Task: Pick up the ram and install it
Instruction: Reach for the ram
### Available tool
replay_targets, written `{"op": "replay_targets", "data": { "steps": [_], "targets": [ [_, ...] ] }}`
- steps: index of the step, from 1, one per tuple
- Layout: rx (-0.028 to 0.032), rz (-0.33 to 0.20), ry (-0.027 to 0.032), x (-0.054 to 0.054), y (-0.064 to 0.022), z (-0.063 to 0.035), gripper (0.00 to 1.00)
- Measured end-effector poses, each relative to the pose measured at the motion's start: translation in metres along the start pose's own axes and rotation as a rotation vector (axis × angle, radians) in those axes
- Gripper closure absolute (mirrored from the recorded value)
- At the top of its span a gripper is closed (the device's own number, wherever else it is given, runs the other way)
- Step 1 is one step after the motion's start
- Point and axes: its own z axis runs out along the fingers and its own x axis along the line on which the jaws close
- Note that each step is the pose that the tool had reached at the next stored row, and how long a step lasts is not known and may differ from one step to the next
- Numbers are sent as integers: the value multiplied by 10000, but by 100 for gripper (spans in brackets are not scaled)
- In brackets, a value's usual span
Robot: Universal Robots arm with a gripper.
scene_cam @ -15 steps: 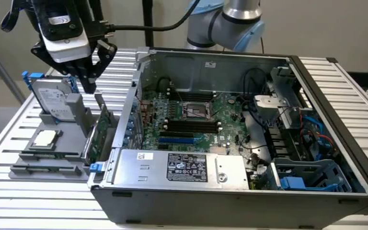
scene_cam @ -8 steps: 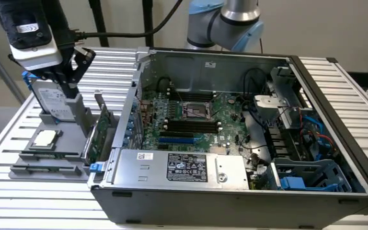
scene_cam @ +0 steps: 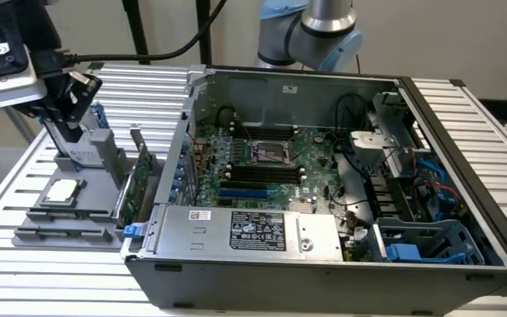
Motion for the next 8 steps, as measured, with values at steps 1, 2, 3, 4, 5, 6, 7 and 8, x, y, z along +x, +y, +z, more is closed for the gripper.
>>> {"op": "replay_targets", "data": {
  "steps": [1, 2, 3, 4, 5, 6, 7, 8],
  "targets": [
    [-1, 1, 0, 39, -11, 9, 100],
    [0, 1, -1, 76, -23, 18, 100],
    [1, 0, 0, 111, -34, 26, 100],
    [1, 0, 1, 145, -47, 34, 100],
    [1, -1, 1, 175, -62, 40, 100],
    [2, 1, 2, 201, -80, 46, 100],
    [1, -1, 2, 221, -103, 50, 100],
    [2, -2, 3, 239, -131, 52, 100]
  ]
}}
